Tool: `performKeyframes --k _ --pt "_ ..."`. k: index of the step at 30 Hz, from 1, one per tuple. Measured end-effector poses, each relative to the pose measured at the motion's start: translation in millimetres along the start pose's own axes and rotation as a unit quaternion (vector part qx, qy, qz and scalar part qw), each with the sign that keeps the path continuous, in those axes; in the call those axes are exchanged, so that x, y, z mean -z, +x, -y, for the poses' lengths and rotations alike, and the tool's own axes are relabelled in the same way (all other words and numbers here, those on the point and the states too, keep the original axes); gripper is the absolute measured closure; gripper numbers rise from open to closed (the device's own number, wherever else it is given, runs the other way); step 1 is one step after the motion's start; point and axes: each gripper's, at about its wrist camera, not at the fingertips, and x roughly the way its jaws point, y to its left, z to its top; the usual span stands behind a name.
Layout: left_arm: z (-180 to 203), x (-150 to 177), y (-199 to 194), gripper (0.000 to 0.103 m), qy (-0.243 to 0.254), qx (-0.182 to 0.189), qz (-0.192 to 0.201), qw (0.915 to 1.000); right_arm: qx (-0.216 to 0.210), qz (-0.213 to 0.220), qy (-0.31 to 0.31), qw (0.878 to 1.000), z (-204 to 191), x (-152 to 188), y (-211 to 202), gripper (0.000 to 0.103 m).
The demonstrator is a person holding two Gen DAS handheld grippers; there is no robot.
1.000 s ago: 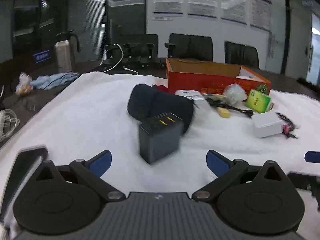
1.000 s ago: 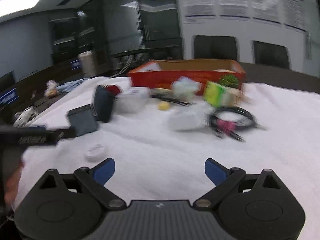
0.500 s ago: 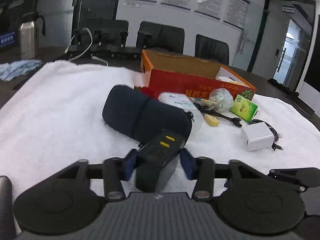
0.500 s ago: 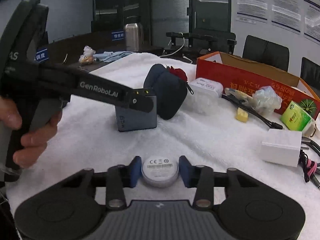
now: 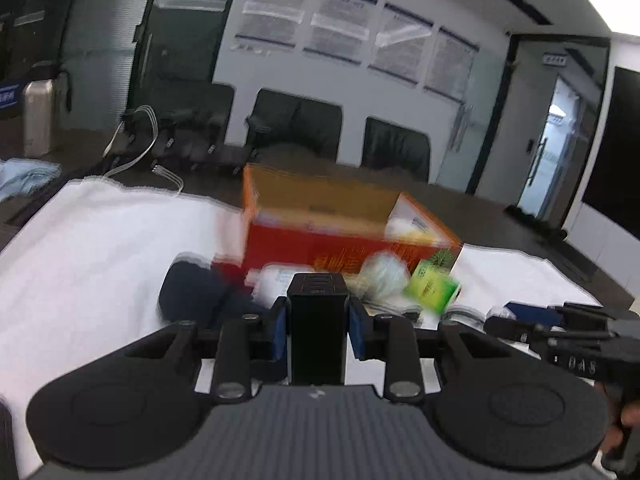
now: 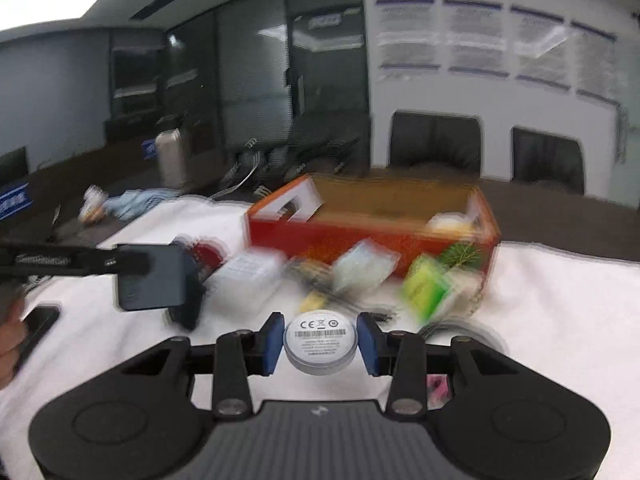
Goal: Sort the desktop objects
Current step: 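Grasp the white puck with the right tool while the left carries the grey charger into the box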
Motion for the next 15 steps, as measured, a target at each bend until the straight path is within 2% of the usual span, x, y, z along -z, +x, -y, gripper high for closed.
performKeyframes --k 3,7,10,12,15 --pt "6.2 -48.9 27.1 0.073 0.018 0.018 0.005 0.9997 0.021 0.031 -0.007 0.999 32.6 -42.6 6.5 0.065" --pt "11.7 -113.4 90.7 0.073 0.023 0.021 -0.025 0.9992 0.027 0.057 0.011 0.998 72.2 -106.0 33.6 0.065" --pt "15.2 -149.5 145.1 0.073 0.026 0.016 -0.049 0.9984 0.02 0.046 0.041 0.998 99.2 -146.8 70.1 0.065" --pt "15.6 -163.8 181.6 0.073 0.035 0.013 -0.066 0.9972 0.031 0.031 0.037 0.998 111.2 -170.0 104.4 0.065" --pt "5.1 -175.7 244.3 0.073 0.02 0.008 -0.11 0.9937 0.055 -0.019 0.039 0.998 129.5 -193.0 167.7 0.065"
